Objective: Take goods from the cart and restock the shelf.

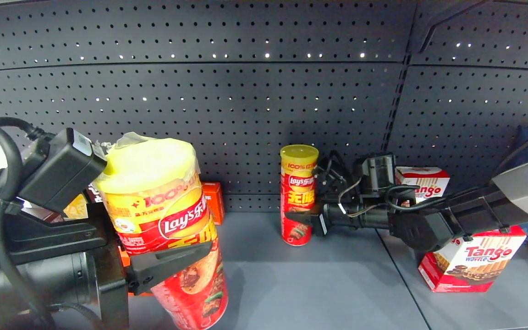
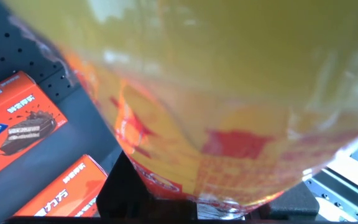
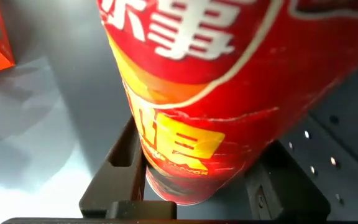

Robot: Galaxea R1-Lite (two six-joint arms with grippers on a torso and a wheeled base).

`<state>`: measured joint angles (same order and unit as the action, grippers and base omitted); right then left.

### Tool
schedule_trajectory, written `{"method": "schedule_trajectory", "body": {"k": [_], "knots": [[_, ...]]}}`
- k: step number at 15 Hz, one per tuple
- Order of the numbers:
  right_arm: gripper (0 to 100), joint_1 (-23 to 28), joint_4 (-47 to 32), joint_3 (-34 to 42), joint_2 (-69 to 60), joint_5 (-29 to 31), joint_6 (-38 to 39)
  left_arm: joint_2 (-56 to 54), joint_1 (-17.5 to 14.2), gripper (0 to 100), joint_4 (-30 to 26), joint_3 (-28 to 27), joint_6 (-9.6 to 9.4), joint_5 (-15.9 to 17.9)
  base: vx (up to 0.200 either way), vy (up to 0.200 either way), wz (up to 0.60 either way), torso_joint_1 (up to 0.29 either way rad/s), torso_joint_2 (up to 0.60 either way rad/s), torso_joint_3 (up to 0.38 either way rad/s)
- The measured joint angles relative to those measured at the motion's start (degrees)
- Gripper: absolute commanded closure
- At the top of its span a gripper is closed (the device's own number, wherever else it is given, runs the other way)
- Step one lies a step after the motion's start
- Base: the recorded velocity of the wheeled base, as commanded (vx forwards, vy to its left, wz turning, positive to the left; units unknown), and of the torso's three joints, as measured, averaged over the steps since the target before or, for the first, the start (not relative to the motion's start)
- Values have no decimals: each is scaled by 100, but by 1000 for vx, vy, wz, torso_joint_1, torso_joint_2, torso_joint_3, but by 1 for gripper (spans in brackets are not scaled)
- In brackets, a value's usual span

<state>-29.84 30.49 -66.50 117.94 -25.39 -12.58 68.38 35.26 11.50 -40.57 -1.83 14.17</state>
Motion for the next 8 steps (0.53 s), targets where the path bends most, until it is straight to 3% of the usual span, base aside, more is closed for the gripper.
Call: {"method": "schedule_trajectory", "body": {"k": [8], "knots": [[100, -201, 558, 868, -772, 197, 328, -16, -102, 100, 0, -2, 13, -34, 0, 0, 0, 0, 0, 0]]}}
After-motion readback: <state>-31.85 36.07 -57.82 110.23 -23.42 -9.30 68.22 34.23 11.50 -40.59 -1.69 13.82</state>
